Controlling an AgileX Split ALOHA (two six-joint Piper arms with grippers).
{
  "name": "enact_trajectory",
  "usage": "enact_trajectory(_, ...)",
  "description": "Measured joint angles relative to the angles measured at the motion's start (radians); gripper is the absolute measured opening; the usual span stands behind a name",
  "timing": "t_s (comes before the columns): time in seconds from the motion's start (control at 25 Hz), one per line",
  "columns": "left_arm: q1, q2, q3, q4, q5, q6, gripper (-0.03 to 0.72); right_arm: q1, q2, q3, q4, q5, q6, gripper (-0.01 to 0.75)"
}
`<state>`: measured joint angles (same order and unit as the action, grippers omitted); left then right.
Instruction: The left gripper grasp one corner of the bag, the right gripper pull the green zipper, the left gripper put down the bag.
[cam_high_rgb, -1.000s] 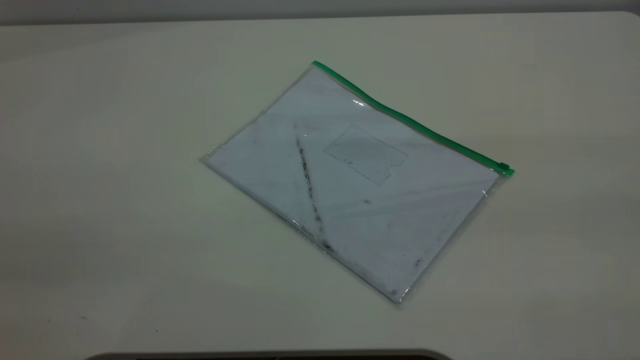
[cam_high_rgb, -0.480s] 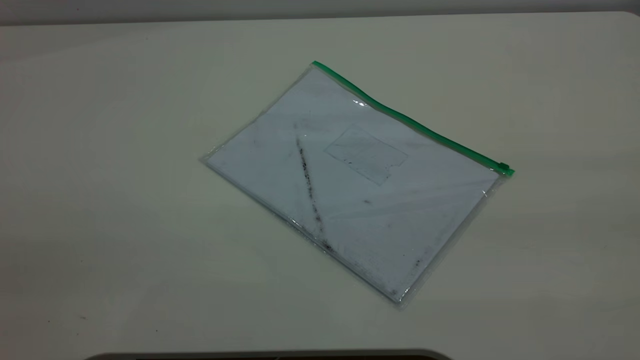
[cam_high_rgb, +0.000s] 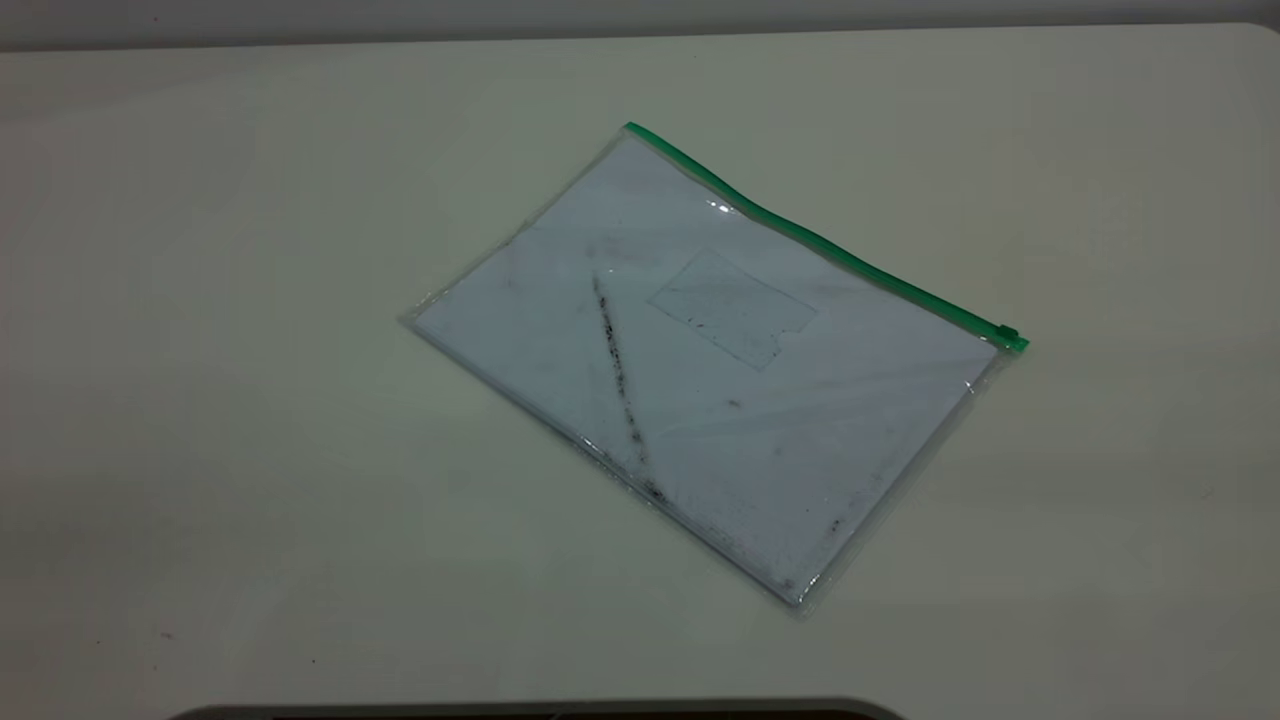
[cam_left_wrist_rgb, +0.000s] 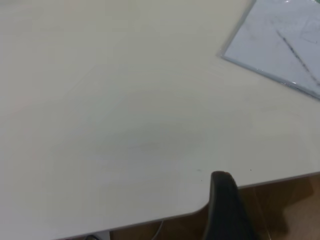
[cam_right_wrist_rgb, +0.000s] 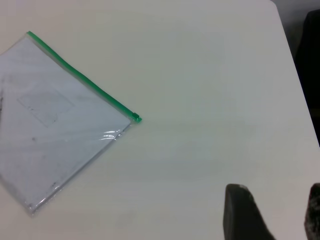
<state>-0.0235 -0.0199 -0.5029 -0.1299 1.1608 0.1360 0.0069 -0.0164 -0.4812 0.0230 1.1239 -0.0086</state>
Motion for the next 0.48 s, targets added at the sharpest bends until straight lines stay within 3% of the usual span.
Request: enact_trajectory(0.48, 0.0, 0.0, 0.0, 0.0, 0.0, -0.001, 0.509, 0.0, 0.0, 0.0, 0.0, 0.0, 0.001, 0.241)
